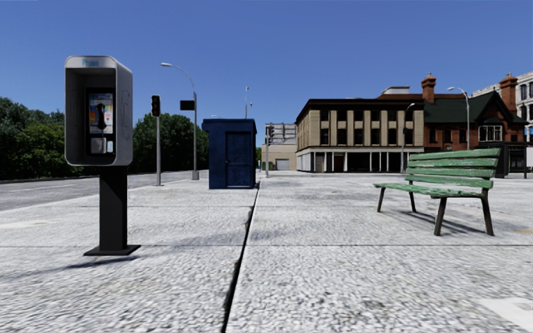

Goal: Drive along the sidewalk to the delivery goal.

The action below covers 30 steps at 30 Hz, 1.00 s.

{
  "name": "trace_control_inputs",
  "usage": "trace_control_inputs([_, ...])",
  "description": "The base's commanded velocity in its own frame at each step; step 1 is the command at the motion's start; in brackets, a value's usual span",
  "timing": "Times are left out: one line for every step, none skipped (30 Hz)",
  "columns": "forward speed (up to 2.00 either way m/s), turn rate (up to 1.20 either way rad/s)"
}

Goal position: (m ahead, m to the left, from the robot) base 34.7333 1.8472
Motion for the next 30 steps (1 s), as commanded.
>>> trace_control_inputs([2.00, 0.00])
trace_control_inputs([2.00, 0.00])
trace_control_inputs([2.00, 0.00])
trace_control_inputs([2.00, 0.00])
trace_control_inputs([2.00, 0.00])
trace_control_inputs([2.00, 0.00])
trace_control_inputs([2.00, 0.00])
trace_control_inputs([2.00, 0.00])
trace_control_inputs([2.00, 0.00])
trace_control_inputs([2.00, 0.00])
trace_control_inputs([2.00, 0.00])
trace_control_inputs([2.00, 0.00])
trace_control_inputs([2.00, 0.00])
trace_control_inputs([2.00, 0.00])
trace_control_inputs([2.00, 0.00])
trace_control_inputs([2.00, 0.00])
trace_control_inputs([2.00, 0.00])
trace_control_inputs([2.00, 0.00])
trace_control_inputs([2.00, 0.00])
trace_control_inputs([2.00, 0.00])
trace_control_inputs([2.00, 0.00])
trace_control_inputs([2.00, 0.00])
trace_control_inputs([2.00, 0.00])
trace_control_inputs([2.00, 0.00])
trace_control_inputs([2.00, -0.01])
trace_control_inputs([2.00, -0.01])
trace_control_inputs([2.00, -0.09])
trace_control_inputs([2.00, -0.12])
trace_control_inputs([2.00, -0.13])
trace_control_inputs([2.00, -0.13])
